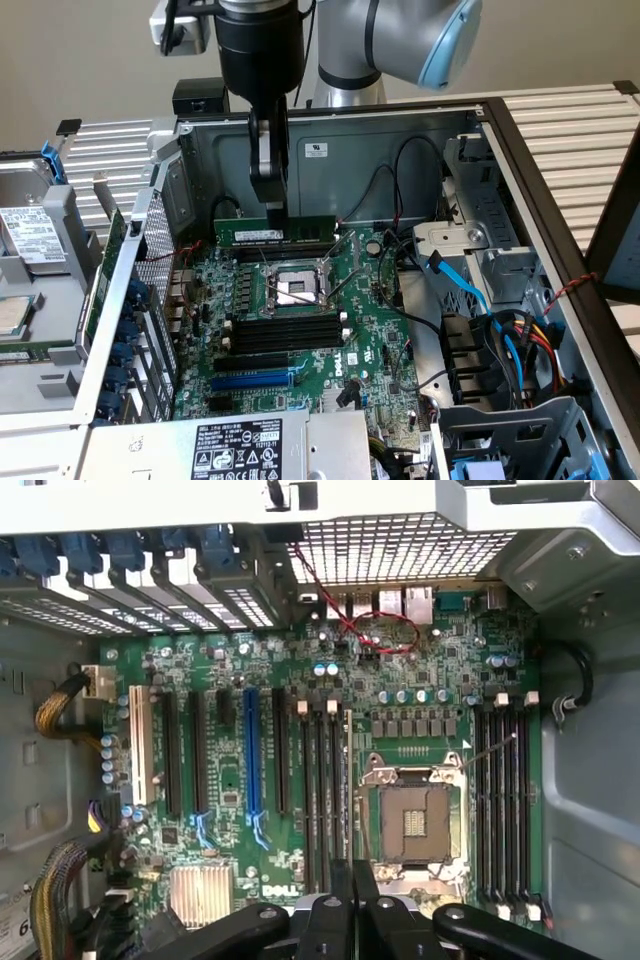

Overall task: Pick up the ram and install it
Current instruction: 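Insert the ram into the slot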

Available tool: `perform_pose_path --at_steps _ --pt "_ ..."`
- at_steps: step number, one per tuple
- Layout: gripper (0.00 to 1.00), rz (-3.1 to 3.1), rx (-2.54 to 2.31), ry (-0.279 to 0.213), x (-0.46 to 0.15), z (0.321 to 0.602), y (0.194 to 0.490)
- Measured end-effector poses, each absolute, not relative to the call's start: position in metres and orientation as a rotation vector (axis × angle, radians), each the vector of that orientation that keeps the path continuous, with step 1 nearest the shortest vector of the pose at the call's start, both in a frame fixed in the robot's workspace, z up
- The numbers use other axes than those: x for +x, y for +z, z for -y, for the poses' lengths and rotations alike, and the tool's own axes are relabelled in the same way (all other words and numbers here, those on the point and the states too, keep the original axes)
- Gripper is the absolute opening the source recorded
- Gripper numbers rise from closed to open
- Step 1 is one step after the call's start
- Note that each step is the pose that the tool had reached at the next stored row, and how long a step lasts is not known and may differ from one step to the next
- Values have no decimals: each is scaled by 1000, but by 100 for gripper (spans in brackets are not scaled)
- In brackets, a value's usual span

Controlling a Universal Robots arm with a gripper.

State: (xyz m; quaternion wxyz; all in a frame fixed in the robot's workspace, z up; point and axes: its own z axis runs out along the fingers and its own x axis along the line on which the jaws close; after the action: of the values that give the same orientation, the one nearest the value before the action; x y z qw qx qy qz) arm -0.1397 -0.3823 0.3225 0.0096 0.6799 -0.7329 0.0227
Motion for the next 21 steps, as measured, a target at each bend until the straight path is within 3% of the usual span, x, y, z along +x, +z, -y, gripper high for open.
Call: perform_pose_path --at_steps 21 --pt "12 2288 2123 71 -140 389 284"
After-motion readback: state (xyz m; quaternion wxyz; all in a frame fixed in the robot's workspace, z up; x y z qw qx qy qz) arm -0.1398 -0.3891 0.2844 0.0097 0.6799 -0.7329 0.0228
